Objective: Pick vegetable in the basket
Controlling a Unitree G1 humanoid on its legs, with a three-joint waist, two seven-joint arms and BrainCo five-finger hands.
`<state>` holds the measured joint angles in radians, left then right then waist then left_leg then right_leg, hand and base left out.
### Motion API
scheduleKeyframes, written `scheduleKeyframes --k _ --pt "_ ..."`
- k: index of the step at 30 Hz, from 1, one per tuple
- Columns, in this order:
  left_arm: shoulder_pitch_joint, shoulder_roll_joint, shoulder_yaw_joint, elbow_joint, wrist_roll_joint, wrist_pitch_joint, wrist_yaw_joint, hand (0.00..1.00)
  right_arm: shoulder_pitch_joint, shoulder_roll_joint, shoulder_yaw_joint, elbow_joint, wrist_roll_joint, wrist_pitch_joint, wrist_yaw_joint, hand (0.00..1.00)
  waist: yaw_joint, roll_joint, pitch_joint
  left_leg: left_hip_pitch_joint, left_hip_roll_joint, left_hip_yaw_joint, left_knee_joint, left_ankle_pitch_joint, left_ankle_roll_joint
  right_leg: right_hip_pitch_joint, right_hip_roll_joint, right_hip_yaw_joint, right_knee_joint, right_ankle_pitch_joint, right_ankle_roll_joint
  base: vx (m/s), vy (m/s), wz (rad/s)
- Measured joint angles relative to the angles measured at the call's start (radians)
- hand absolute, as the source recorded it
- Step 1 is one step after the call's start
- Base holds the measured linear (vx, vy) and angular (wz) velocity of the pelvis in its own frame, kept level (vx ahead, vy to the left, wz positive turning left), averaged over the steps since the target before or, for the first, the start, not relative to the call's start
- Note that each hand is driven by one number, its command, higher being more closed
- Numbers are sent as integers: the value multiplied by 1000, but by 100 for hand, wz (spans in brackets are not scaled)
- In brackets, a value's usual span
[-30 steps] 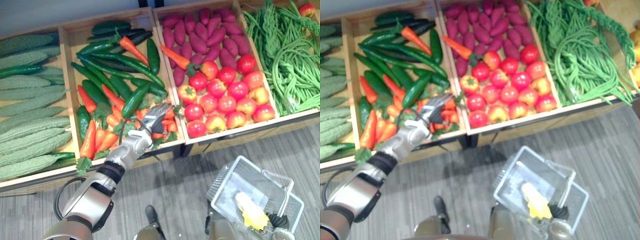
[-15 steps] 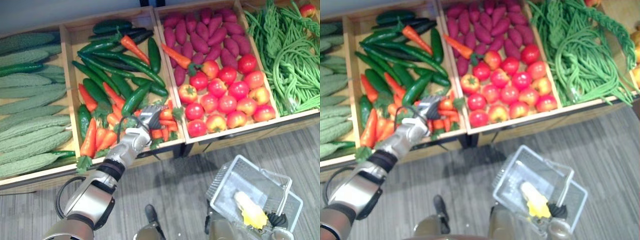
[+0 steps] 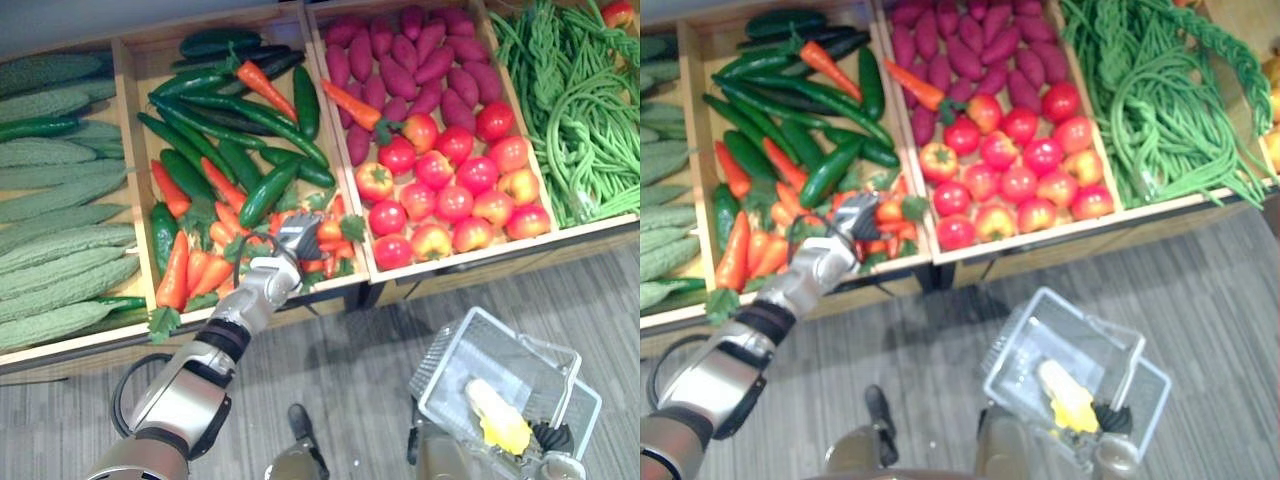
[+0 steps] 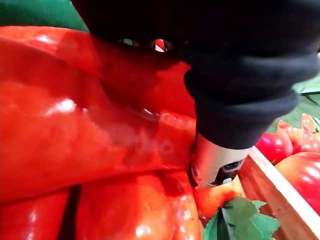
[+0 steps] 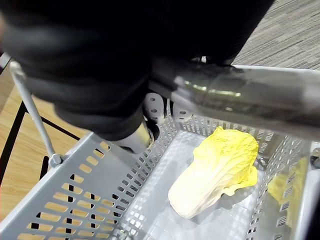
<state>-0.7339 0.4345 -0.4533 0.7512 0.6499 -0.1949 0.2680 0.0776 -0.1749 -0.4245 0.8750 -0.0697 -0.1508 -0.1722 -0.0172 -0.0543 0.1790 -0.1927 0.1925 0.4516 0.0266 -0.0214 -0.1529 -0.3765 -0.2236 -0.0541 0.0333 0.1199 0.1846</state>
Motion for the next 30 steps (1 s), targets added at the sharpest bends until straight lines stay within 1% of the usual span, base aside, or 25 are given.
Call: scheduleKeyframes --k 8,12,14,18,20,23,25,27,30 --pt "-6 2 0 -6 0 3 -1 100 0 0 0 0 0 0 0 100 0 0 0 2 0 -1 2 0 1 3 0 1 0 2 3 0 0 0" --pt "-6 32 13 -125 -1 4 -4 100 1 0 -3 1 -1 0 -1 100 0 0 1 8 3 -19 12 0 1 24 -2 -12 -2 2 3 -4 0 9" --pt "-5 69 25 -230 -3 -2 -4 100 3 0 -17 1 -3 2 -1 100 3 0 1 24 5 -27 13 0 0 50 -1 -24 -3 2 3 -15 5 12" --pt "0 138 31 -350 -11 -24 -5 100 12 -3 -48 0 -10 3 1 100 24 0 1 42 3 -28 15 -3 3 73 -4 -26 -8 2 3 -13 5 3" --pt "47 177 40 -428 -12 -46 -5 100 13 -6 -73 0 -12 10 3 100 26 1 0 56 -2 -30 13 -3 3 95 -2 -33 -21 2 3 -28 2 7" --pt "91 193 40 -478 -12 -62 -6 100 18 -21 -90 0 -21 16 5 100 25 1 -1 76 -5 -30 11 -4 4 121 -4 -33 -31 2 3 0 0 0" --pt "133 227 49 -570 -12 -84 -7 100 27 -52 -91 -9 -50 16 7 100 24 1 -6 81 -7 -25 11 -4 4 122 -4 -29 -32 3 4 1 12 -5" --pt "166 247 51 -636 -12 -93 -8 100 27 -81 -91 -21 -52 18 10 100 25 1 -12 93 -7 -15 11 -5 3 125 1 -17 -33 4 6 16 7 -20" --pt "205 264 50 -701 -16 -125 -18 100 25 -132 -91 -61 -91 19 18 100 24 1 -19 131 -2 16 16 -19 -5 141 15 12 -33 4 6 21 11 -32"
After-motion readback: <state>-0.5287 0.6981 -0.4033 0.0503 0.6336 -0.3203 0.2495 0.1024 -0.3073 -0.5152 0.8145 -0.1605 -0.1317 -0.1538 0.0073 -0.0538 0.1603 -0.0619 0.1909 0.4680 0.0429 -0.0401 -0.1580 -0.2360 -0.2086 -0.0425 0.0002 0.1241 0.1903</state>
